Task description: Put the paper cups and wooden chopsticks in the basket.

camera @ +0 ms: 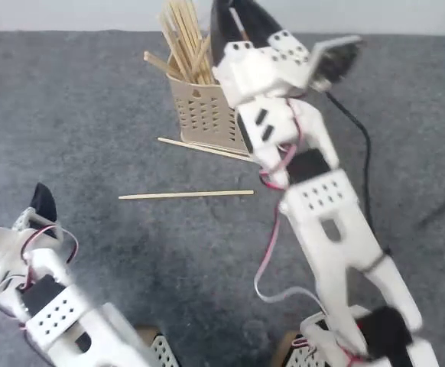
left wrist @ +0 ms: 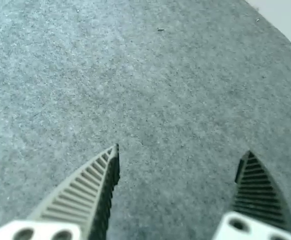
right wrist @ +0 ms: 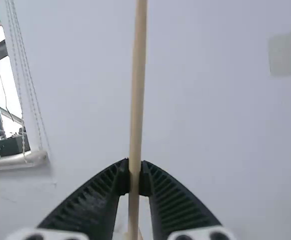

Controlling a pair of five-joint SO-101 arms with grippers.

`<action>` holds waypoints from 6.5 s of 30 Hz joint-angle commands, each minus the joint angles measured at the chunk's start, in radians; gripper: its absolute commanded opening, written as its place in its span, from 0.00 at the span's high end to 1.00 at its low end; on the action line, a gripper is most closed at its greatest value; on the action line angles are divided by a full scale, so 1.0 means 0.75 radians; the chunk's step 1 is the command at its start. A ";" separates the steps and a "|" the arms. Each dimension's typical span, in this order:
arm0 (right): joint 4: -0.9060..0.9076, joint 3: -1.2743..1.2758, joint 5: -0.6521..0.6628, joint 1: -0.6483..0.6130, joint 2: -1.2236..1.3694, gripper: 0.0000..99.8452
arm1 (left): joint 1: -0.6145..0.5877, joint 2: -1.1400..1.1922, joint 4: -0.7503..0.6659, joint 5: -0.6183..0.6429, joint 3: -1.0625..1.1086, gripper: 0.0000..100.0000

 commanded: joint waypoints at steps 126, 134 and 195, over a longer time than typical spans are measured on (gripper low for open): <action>0.529 0.407 0.423 -0.294 -0.566 0.99 | -0.102 1.508 0.068 0.080 -0.948 0.65; -0.326 0.665 0.415 -0.206 -0.576 0.99 | -0.100 1.508 0.068 0.080 -0.948 0.65; 1.852 0.170 0.194 0.144 -0.842 0.88 | -0.078 1.500 0.072 0.078 -0.932 0.65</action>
